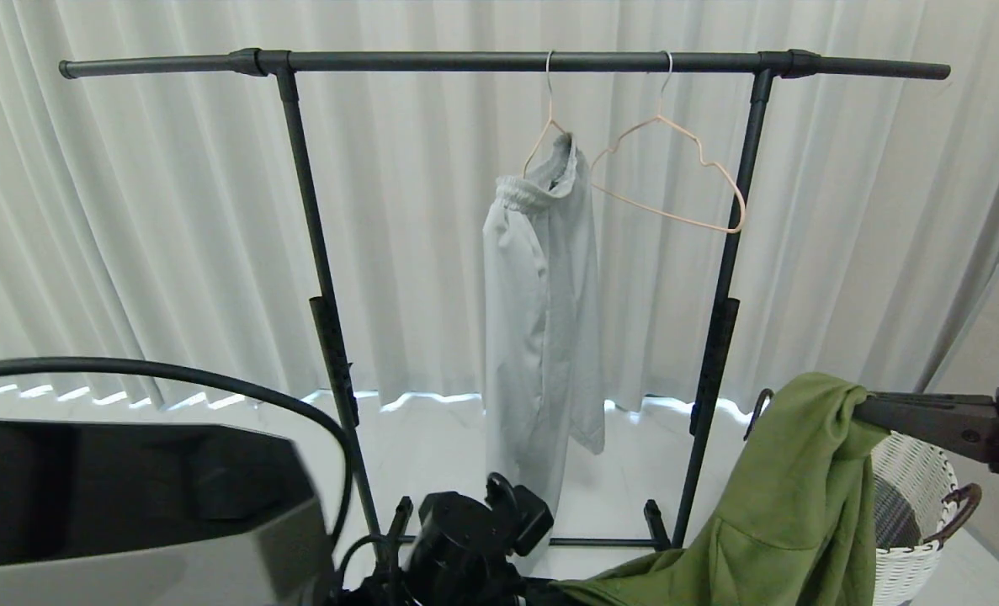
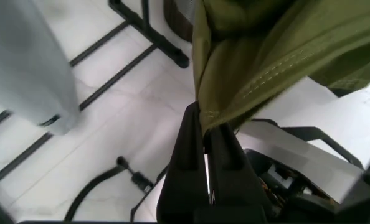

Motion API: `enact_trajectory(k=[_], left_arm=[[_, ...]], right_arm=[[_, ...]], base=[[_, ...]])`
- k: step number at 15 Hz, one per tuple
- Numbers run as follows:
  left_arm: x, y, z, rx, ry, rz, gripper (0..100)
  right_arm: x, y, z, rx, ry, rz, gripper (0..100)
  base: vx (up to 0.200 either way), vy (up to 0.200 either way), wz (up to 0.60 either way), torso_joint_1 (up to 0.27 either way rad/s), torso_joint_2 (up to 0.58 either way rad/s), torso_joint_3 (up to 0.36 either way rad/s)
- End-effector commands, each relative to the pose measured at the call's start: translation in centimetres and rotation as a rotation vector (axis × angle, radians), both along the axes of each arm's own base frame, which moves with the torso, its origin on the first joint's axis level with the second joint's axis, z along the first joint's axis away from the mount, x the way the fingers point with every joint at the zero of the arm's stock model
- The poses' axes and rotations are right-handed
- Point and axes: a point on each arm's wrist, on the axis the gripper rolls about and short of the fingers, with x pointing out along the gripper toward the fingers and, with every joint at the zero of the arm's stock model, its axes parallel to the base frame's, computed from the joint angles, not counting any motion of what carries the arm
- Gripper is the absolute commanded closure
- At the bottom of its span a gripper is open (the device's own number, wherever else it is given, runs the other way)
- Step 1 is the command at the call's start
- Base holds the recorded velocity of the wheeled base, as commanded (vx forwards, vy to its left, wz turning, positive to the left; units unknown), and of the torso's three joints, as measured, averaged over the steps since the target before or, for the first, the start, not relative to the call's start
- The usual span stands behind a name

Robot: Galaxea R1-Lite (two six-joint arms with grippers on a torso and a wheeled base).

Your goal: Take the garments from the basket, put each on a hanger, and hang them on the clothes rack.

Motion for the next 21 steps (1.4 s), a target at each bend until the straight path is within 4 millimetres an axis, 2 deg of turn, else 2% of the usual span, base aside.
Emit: enact_trajectory(k=[1,3,6,7,9,14,15,19,21], left_arm=[[-2.0,5.5,11.9,-0.133,-0.136,0.097,100],[-3.7,8.0,17.8,-0.138,-0.148,0.134,100],[-4.9,9.9,24.2,-0.164,-0.256,0.252,100],[-5.0,10.1,25.8,-0.173,-0.300,0.296,100],[-4.8,10.1,28.1,-0.194,-0.375,0.371,100],[-5.1,8.1,29.7,-0.205,-0.404,0.327,100],[-4.8,7.4,29.5,-0.197,-0.396,0.316,100],[-2.9,5.8,27.4,-0.101,-0.359,0.366,100],[-1.8,4.9,26.0,-0.037,-0.327,0.381,100]], right_arm=[[1.5,1.3,-1.4,-0.024,0.051,0.039,100],[2.8,2.8,-2.0,-0.024,0.047,0.087,100],[4.1,4.5,-2.8,-0.040,0.029,0.136,100],[4.4,4.9,-3.1,-0.051,0.031,0.148,100],[4.9,5.1,-3.9,-0.089,0.033,0.127,100],[3.9,4.5,-6.2,-0.165,0.089,0.032,100],[3.4,4.3,-6.7,-0.176,0.099,0.036,0],[2.3,3.9,-8.1,-0.186,0.123,0.048,0],[1.5,4.7,-8.3,-0.145,0.099,0.092,0]], base=[[0.000,0.000,0.00,0.000,0.00,0.000],[0.000,0.000,0.00,0.000,0.00,0.000],[0.000,0.000,0.00,0.000,0.00,0.000],[0.000,0.000,0.00,0.000,0.00,0.000],[0.000,0.000,0.00,0.000,0.00,0.000],[0.000,0.000,0.00,0.000,0.00,0.000],[0.000,0.000,0.00,0.000,0.00,0.000],[0.000,0.000,0.00,0.000,0.00,0.000],[0.000,0.000,0.00,0.000,0.00,0.000]])
